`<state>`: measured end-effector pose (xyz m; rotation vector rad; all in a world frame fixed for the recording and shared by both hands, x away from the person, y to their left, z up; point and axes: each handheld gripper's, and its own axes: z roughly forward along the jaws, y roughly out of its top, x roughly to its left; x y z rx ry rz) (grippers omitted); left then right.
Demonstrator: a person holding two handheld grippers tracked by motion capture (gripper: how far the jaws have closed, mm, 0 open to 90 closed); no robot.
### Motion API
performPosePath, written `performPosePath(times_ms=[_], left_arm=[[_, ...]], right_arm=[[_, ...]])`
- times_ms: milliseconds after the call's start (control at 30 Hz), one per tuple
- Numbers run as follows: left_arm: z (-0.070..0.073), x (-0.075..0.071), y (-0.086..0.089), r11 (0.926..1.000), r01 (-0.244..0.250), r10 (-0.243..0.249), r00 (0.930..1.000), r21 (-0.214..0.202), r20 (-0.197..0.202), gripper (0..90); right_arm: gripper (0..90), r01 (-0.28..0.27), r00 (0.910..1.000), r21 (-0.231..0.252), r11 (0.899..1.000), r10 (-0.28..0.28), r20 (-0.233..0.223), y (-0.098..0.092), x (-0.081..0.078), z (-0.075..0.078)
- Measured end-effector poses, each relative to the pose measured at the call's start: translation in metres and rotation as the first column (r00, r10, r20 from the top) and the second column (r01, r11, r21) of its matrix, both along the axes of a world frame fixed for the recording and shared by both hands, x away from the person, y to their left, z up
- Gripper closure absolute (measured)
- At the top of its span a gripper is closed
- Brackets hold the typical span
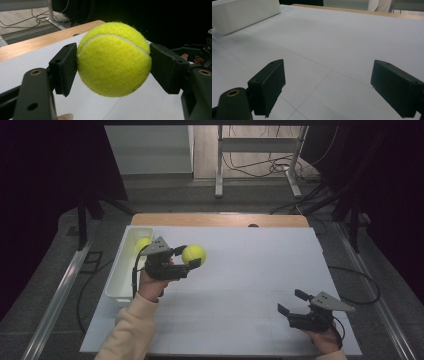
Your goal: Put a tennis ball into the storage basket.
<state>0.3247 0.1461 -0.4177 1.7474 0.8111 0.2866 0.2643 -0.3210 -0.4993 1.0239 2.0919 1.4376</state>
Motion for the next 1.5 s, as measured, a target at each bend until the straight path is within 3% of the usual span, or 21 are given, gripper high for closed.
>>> performPosePath(times_ms=[567,1100,1500], left_arm=[[0.007,0.0,0.028,0.9965,-0.076,0.077,0.9969,-0.033,0.016,27.1],[0.011,-0.002,0.045,0.9911,-0.116,0.117,0.9929,-0.065,0.017,27.1],[0.012,-0.002,0.058,0.9855,-0.156,0.158,0.9872,-0.067,0.022,27.1]], right_arm=[[12.7,0.001,1.0,-0.002,1.0,-0.001,0.002,0.0,0.0,0.0],[12.7,0.0,1.0,-0.003,1.0,0.0,0.004,0.0,0.0,0.0],[12.7,0.001,1.0,-0.002,1.0,-0.001,0.004,0.0,0.0,0.0]])
